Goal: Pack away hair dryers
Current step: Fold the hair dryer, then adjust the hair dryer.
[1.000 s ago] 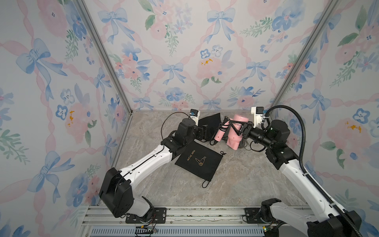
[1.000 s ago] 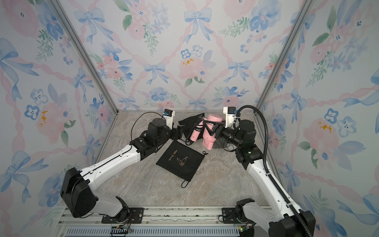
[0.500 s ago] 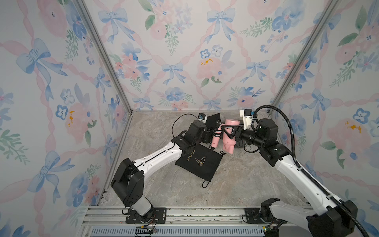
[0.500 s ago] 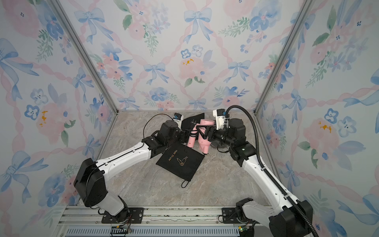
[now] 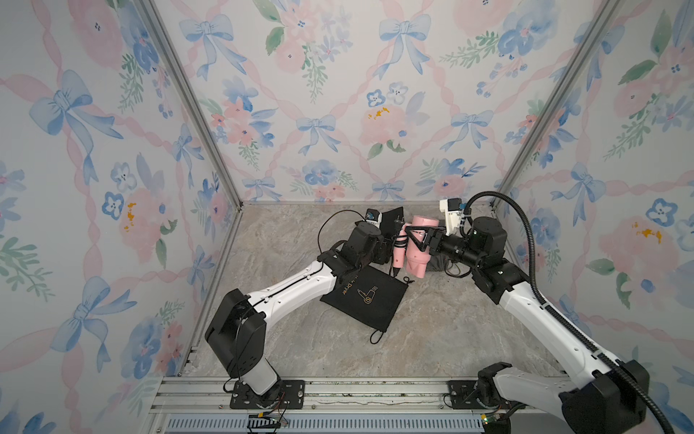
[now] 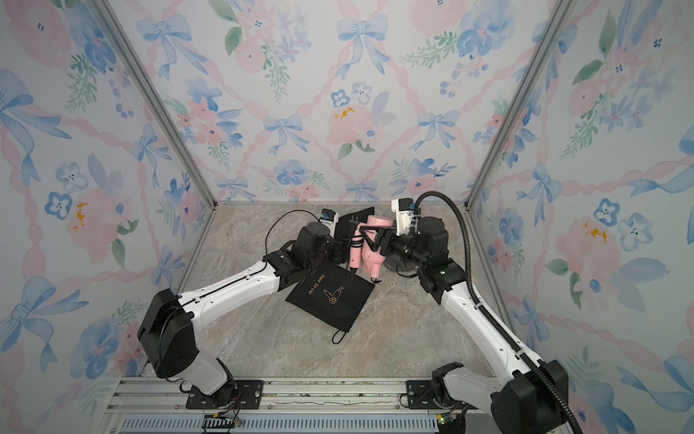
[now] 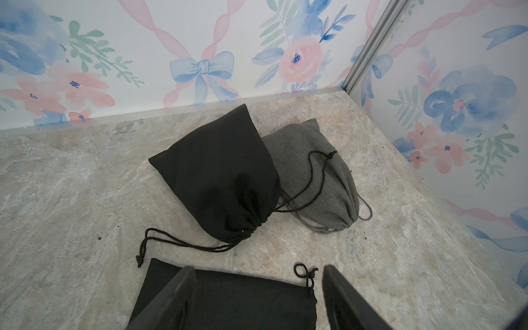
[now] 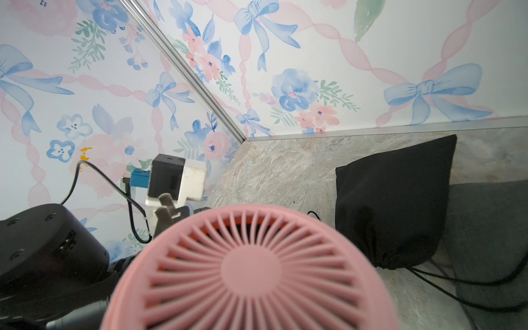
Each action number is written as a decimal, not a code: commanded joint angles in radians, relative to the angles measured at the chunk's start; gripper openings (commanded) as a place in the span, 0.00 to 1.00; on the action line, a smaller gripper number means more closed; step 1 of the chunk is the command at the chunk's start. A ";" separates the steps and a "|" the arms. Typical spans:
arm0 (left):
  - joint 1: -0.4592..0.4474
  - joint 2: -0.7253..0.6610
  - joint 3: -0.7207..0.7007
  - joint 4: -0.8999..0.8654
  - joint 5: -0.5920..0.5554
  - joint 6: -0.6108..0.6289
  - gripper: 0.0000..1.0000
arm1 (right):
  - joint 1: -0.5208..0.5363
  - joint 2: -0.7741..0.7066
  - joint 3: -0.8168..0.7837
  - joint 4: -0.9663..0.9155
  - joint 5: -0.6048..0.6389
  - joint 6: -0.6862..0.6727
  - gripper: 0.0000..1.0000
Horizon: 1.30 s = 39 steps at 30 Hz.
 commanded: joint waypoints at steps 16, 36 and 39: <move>0.205 -0.343 -0.198 0.080 0.493 -0.129 0.82 | -0.077 -0.038 -0.021 0.138 -0.115 0.029 0.40; 0.211 -0.274 -0.211 0.368 0.815 -0.078 0.84 | -0.063 0.086 0.114 0.289 -0.257 0.195 0.41; 0.223 -0.243 -0.202 0.399 0.854 -0.086 0.83 | -0.049 0.117 0.140 0.299 -0.272 0.194 0.41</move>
